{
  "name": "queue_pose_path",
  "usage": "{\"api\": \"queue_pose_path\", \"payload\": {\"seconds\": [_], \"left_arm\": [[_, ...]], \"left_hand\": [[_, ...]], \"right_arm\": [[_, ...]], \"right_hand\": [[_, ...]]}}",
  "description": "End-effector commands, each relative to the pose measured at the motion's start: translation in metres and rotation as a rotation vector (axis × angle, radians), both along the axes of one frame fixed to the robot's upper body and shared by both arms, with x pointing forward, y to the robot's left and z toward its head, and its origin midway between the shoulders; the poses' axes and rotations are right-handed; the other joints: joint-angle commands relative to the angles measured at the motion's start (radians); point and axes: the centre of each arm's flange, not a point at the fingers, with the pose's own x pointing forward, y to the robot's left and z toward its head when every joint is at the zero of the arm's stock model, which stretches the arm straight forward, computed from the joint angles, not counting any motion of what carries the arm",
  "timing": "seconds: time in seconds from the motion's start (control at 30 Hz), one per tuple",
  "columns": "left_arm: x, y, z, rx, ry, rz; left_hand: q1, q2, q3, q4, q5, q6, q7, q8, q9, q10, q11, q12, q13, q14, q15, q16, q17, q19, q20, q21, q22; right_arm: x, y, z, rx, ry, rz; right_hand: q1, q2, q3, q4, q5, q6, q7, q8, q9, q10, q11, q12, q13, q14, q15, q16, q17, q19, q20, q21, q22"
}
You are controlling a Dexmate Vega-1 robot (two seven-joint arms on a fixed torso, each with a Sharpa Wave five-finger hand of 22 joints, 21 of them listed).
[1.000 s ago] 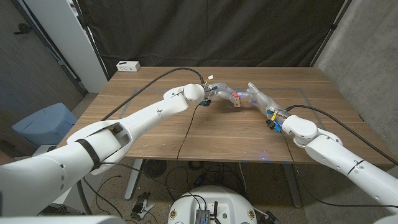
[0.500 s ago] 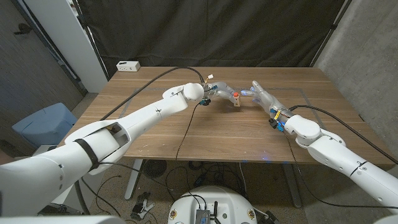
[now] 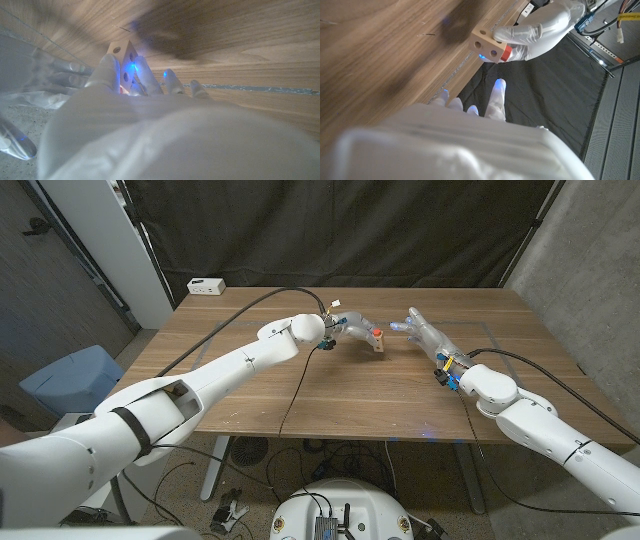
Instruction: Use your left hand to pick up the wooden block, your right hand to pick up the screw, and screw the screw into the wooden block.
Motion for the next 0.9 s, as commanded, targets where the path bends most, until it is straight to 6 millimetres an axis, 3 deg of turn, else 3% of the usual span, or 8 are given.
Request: {"api": "queue_pose_path", "payload": {"seconds": [0.03,0.27,0.47,0.9], "left_arm": [[-0.006,0.016,0.002,-0.006,-0.015,0.013],[-0.008,0.025,0.007,0.002,-0.027,0.019],[-0.008,0.030,0.010,0.010,-0.032,0.013],[-0.002,0.033,0.018,0.020,-0.049,-0.028]], "left_hand": [[-0.001,0.010,0.004,0.005,0.006,0.032,0.015,0.006,0.003,0.008,-0.001,-0.003,0.004,0.007,-0.052,0.003,0.003,0.002,0.001,0.003,0.004],[-0.002,0.009,0.004,0.005,0.006,0.030,0.015,0.005,0.003,0.008,-0.001,-0.003,0.004,0.006,-0.051,0.003,0.003,0.002,0.001,0.003,0.004],[-0.005,0.010,0.004,0.007,0.006,0.030,0.016,0.006,0.002,0.007,-0.001,-0.004,0.004,0.006,-0.050,0.003,0.004,0.001,0.001,0.003,0.004],[-0.004,0.009,0.004,0.005,0.006,0.032,0.016,0.006,0.003,0.006,-0.001,-0.004,0.003,0.003,-0.051,0.002,0.003,0.001,0.001,0.003,0.004]], "right_arm": [[0.007,0.006,0.003,0.026,-0.016,-0.003],[0.011,0.013,0.005,0.040,-0.031,-0.010],[0.014,0.016,0.011,0.045,-0.044,-0.011],[0.016,0.025,0.017,0.063,-0.059,-0.041]], "right_hand": [[0.009,0.025,-0.005,0.002,0.004,-0.009,0.001,-0.002,0.002,-0.022,0.005,0.005,0.003,-0.134,0.005,0.001,0.000,0.007,0.005,0.008,-0.001],[0.011,0.025,-0.005,0.001,0.004,-0.022,0.001,-0.006,0.002,-0.021,0.004,0.005,0.003,-0.132,0.005,0.001,0.000,0.009,0.005,0.008,-0.001],[0.013,0.026,-0.006,-0.001,0.005,-0.051,-0.016,-0.012,0.003,-0.016,0.007,0.006,0.003,-0.130,0.006,0.001,-0.001,0.009,0.006,0.007,-0.001],[0.015,0.025,-0.006,-0.002,0.006,-0.071,-0.017,-0.012,0.003,-0.011,0.015,0.006,0.003,-0.125,0.013,0.002,-0.001,0.010,0.005,0.006,-0.001]]}}
